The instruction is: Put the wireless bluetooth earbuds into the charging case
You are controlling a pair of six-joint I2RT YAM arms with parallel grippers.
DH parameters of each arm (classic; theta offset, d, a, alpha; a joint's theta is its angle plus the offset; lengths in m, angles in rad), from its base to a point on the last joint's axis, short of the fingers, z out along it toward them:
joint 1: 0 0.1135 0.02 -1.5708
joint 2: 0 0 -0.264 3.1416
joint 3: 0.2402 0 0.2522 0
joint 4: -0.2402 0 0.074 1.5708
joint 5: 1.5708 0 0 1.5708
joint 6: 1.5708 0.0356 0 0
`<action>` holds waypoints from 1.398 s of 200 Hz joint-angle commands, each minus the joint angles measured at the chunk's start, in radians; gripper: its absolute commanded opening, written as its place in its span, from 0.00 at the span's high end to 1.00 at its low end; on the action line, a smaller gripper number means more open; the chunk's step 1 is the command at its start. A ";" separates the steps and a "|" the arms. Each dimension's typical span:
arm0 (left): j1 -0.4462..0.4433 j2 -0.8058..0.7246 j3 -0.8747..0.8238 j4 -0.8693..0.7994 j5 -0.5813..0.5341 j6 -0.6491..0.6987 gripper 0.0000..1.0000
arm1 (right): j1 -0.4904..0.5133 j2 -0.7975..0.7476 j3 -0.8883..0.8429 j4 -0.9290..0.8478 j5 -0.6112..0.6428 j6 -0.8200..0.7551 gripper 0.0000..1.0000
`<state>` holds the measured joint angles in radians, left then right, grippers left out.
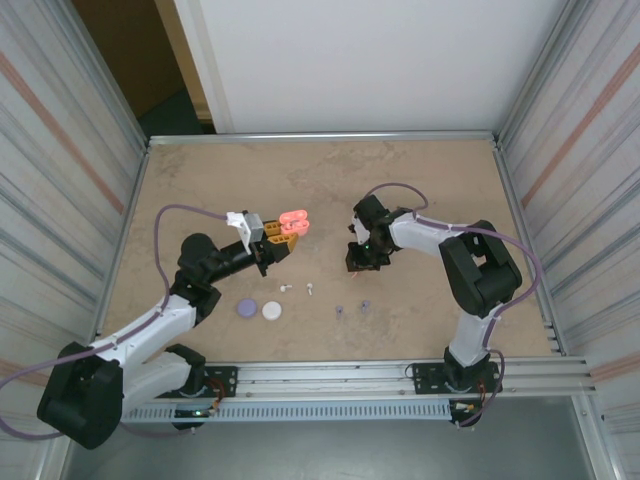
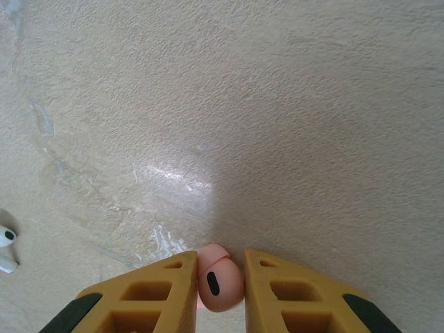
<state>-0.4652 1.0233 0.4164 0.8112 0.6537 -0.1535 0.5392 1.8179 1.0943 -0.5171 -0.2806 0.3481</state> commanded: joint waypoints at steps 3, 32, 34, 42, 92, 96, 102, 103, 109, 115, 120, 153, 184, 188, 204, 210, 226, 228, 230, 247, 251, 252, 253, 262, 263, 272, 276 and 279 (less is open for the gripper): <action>-0.005 -0.026 0.000 0.013 -0.009 0.021 1.00 | 0.007 -0.043 0.006 -0.007 0.024 -0.034 0.78; -0.005 -0.025 -0.001 0.014 -0.008 0.020 1.00 | 0.007 -0.084 0.003 -0.009 0.028 -0.057 0.78; -0.004 -0.025 -0.001 0.014 -0.007 0.020 1.00 | 0.007 -0.089 0.003 -0.009 0.028 -0.059 0.78; -0.004 -0.025 -0.001 0.014 -0.008 0.020 1.00 | 0.007 -0.100 0.002 -0.011 0.028 -0.067 0.79; -0.005 -0.018 0.001 0.024 -0.002 0.015 1.00 | 0.007 -0.204 -0.002 -0.024 0.030 -0.140 0.78; -0.004 -0.017 0.001 0.026 -0.002 0.014 1.00 | 0.007 -0.214 -0.002 -0.025 0.030 -0.148 0.78; -0.004 -0.016 0.001 0.028 0.000 0.012 1.00 | 0.007 -0.228 0.000 -0.026 0.030 -0.159 0.78; -0.004 -0.016 0.002 0.028 0.000 0.012 1.00 | 0.007 -0.231 0.000 -0.027 0.030 -0.162 0.78; -0.005 -0.014 0.002 0.032 0.002 0.010 1.00 | 0.007 -0.245 0.000 -0.028 0.030 -0.174 0.78; -0.004 -0.011 0.003 0.035 0.004 0.008 1.00 | 0.008 -0.260 -0.001 -0.027 0.029 -0.184 0.78; -0.005 -0.009 0.004 0.038 0.006 0.008 1.00 | 0.008 -0.274 -0.001 -0.028 0.028 -0.192 0.78; -0.004 0.015 0.008 0.067 0.023 -0.009 1.00 | 0.013 -0.358 -0.001 -0.016 0.015 -0.249 0.79; -0.006 0.034 0.017 0.086 0.044 -0.021 1.00 | 0.020 -0.434 -0.001 0.002 0.007 -0.304 0.79; -0.006 0.036 0.018 0.090 0.047 -0.023 1.00 | 0.021 -0.443 -0.001 0.005 0.007 -0.310 0.79; -0.005 0.044 0.021 0.096 0.056 -0.027 1.00 | 0.025 -0.484 -0.003 0.017 0.001 -0.338 0.79; -0.006 0.047 0.024 0.098 0.060 -0.030 1.00 | 0.025 -0.500 -0.004 0.025 -0.002 -0.347 0.79; -0.005 0.055 0.027 0.109 0.068 -0.036 1.00 | 0.028 -0.538 -0.005 0.039 -0.016 -0.366 0.79; -0.006 0.056 0.028 0.111 0.070 -0.036 1.00 | 0.028 -0.542 -0.006 0.042 -0.020 -0.368 0.79; -0.006 0.056 0.029 0.113 0.072 -0.038 1.00 | 0.028 -0.545 -0.007 0.044 -0.023 -0.371 0.79; -0.006 0.066 0.030 0.128 0.088 -0.049 1.00 | 0.034 -0.584 -0.007 0.058 -0.040 -0.399 0.79; -0.006 0.069 0.033 0.134 0.092 -0.051 1.00 | 0.036 -0.591 -0.006 0.060 -0.043 -0.405 0.79; -0.006 0.071 0.033 0.135 0.093 -0.051 1.00 | 0.037 -0.593 -0.006 0.062 -0.044 -0.406 0.79; -0.006 0.072 0.033 0.137 0.094 -0.053 1.00 | 0.037 -0.595 -0.007 0.062 -0.044 -0.408 0.79; -0.006 0.079 0.035 0.149 0.103 -0.060 1.00 | 0.041 -0.611 -0.005 0.068 -0.049 -0.420 0.79; -0.006 0.080 0.035 0.151 0.104 -0.061 1.00 | 0.042 -0.613 -0.005 0.070 -0.049 -0.421 0.79; -0.006 0.086 0.038 0.161 0.114 -0.068 1.00 | 0.046 -0.629 -0.003 0.076 -0.054 -0.430 0.79; -0.004 0.089 0.039 0.165 0.117 -0.071 1.00 | 0.047 -0.634 -0.003 0.079 -0.058 -0.435 0.79; -0.006 0.093 0.039 0.168 0.121 -0.074 1.00 | 0.049 -0.640 0.000 0.081 -0.060 -0.438 0.79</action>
<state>-0.4652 1.1011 0.4183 0.9005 0.7258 -0.1955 0.5735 1.2282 1.0939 -0.4690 -0.3012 -0.0288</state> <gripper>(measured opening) 0.226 0.214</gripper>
